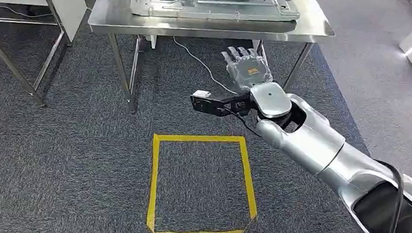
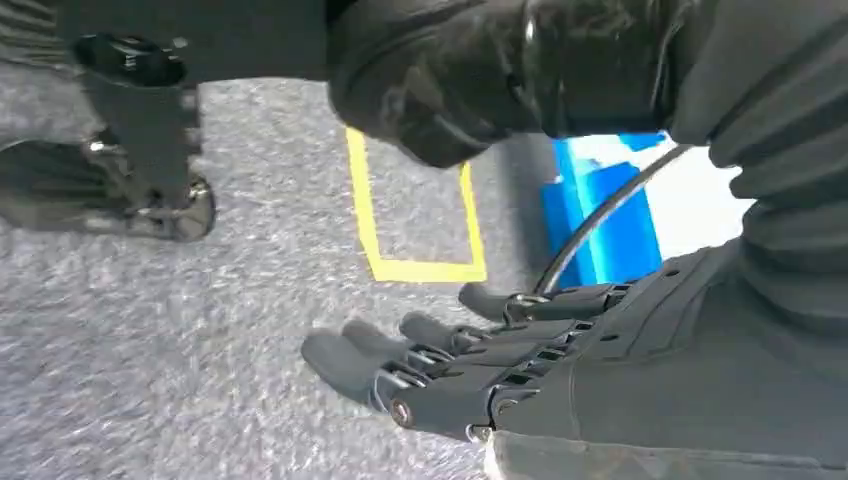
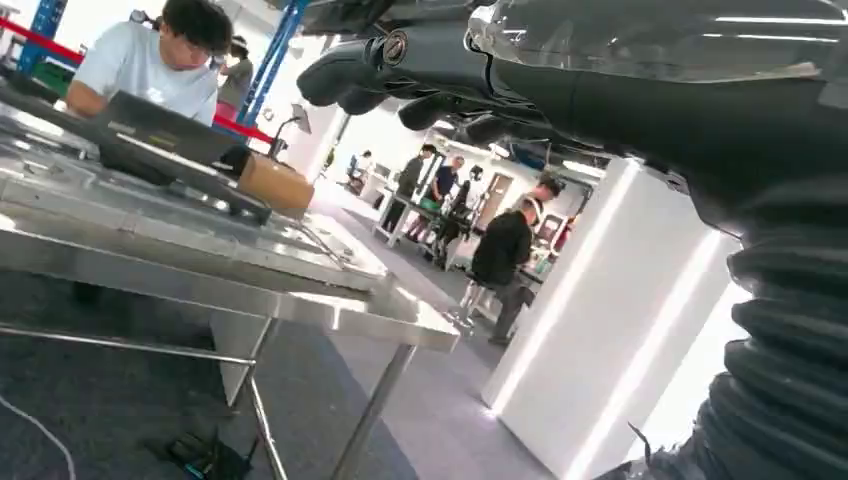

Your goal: Take the parts from the cabinet and place them on the table.

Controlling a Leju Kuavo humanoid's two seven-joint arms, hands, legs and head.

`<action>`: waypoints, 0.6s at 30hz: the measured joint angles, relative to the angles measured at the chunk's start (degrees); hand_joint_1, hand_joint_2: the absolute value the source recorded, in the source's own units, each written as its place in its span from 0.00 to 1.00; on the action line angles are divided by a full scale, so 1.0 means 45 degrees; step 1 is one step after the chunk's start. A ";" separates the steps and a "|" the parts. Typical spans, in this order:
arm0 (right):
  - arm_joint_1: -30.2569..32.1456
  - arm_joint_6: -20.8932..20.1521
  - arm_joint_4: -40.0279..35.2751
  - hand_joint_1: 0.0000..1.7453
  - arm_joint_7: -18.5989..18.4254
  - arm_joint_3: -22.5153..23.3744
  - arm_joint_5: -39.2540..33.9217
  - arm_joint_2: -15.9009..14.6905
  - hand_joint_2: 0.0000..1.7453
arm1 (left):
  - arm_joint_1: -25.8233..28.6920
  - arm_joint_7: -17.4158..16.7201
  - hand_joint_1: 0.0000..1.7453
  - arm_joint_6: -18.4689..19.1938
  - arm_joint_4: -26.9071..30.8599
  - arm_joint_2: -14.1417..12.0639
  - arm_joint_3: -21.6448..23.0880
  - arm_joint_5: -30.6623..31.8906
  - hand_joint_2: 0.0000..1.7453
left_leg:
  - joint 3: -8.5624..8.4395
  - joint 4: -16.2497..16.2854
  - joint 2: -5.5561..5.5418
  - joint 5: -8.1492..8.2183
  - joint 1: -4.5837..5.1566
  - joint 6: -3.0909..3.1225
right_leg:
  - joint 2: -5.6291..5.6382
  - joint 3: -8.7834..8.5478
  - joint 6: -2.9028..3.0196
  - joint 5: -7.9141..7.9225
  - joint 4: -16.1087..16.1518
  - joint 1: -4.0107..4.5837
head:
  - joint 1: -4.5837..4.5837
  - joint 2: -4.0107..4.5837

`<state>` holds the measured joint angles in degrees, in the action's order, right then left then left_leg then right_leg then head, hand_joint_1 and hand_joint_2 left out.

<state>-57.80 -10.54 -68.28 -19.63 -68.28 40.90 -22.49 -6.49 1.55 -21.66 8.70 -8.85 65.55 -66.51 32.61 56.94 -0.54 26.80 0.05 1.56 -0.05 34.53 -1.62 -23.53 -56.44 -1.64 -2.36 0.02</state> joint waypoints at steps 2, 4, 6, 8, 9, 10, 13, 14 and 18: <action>0.0685 0.1134 0.0014 0.00 -0.0049 0.0417 -0.0956 -0.0111 0.00 | 0.0006 0.0321 0.00 0.0059 0.0000 0.0000 0.0000 -0.0009 0.00 | -0.0045 -0.0017 -0.0008 0.0017 -0.0004 0.0004 | -0.0011 -0.0037 -0.0053 -0.0033 0.0029 0.0011 | 0.0010 0.0000; 0.2243 0.3124 0.0093 0.00 0.0575 0.1300 -0.2702 -0.0350 0.00 | 0.0046 0.0375 0.00 0.0035 0.0000 0.0000 0.0000 -0.0058 0.00 | -0.0137 -0.0041 -0.0070 0.0065 -0.0025 0.0023 | -0.0052 -0.0158 -0.0149 -0.0096 0.0046 0.0034 | 0.0005 0.0000; 0.4302 0.5134 0.0818 0.00 0.2730 0.2748 -0.5233 -0.0418 0.00 | 0.0128 0.0312 0.00 -0.0058 0.0000 0.0024 0.0000 -0.0175 0.00 | -0.0262 -0.0098 -0.0129 0.0123 -0.0037 0.0017 | -0.0105 -0.0307 -0.0187 -0.0157 0.0067 0.0047 | 0.0000 0.0000; 0.6124 0.5899 0.2403 0.00 0.5780 0.4283 -0.8221 -0.0252 0.00 | 0.0164 0.0010 0.00 -0.0316 0.0000 0.0068 -0.0005 -0.0306 0.00 | -0.0385 -0.0185 -0.0191 0.0144 -0.0030 0.0018 | -0.0179 -0.0396 -0.0187 -0.0206 0.0093 0.0025 | 0.0005 0.0000; 0.6924 0.5869 0.3341 0.00 0.6999 0.5079 -0.9810 -0.0028 0.00 | 0.0173 -0.0208 0.00 -0.0481 0.0000 0.0078 -0.0015 -0.0365 0.00 | -0.0436 -0.0219 -0.0207 0.0169 -0.0024 0.0030 | -0.0202 -0.0437 -0.0188 -0.0232 0.0116 0.0021 | 0.0010 0.0000; 0.7709 0.5742 0.4229 0.00 0.7818 0.5925 -1.1345 0.0156 0.00 | 0.0180 -0.0369 0.00 -0.0666 0.0000 0.0107 -0.0058 -0.0437 0.00 | -0.0461 -0.0240 -0.0221 0.0184 -0.0012 0.0022 | -0.0220 -0.0476 -0.0200 -0.0270 0.0124 0.0026 | 0.0015 0.0000; 1.0019 0.6385 0.6608 0.00 0.7293 0.8455 -1.4245 0.1065 0.00 | 0.0287 -0.0718 0.00 -0.1161 0.0000 0.0219 -0.0194 -0.0573 0.00 | -0.0500 -0.0312 -0.0267 0.0245 -0.0025 0.0008 | -0.0258 -0.0585 -0.0158 -0.0353 0.0125 0.0062 | 0.0005 0.0000; 1.0522 0.6794 0.7230 0.00 0.6544 0.9153 -1.4389 0.1492 0.00 | 0.0316 -0.0747 0.00 -0.1287 0.0000 0.0258 -0.0209 -0.0637 0.00 | -0.0543 -0.0363 -0.0266 0.0250 -0.0020 -0.0002 | -0.0254 -0.0599 -0.0135 -0.0368 0.0124 0.0053 | 0.0000 0.0000; 1.1615 0.7715 0.9120 0.00 0.4726 1.0922 -1.4466 0.2680 0.00 | 0.0291 -0.0543 0.00 -0.1471 0.0000 0.0301 -0.0369 -0.0811 0.00 | -0.0631 -0.0483 -0.0090 0.0251 -0.0027 -0.0050 | -0.0035 -0.0529 -0.0049 -0.0328 0.0122 0.0019 | 0.0015 0.0000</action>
<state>-5.53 24.17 -27.24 1.64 -19.13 -24.19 -10.43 -5.18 -0.90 -28.28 8.70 -7.50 63.89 -70.16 29.77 54.77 -0.94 27.93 -0.07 1.33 -0.20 32.15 -1.84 -25.00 -55.89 -1.56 -2.29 0.02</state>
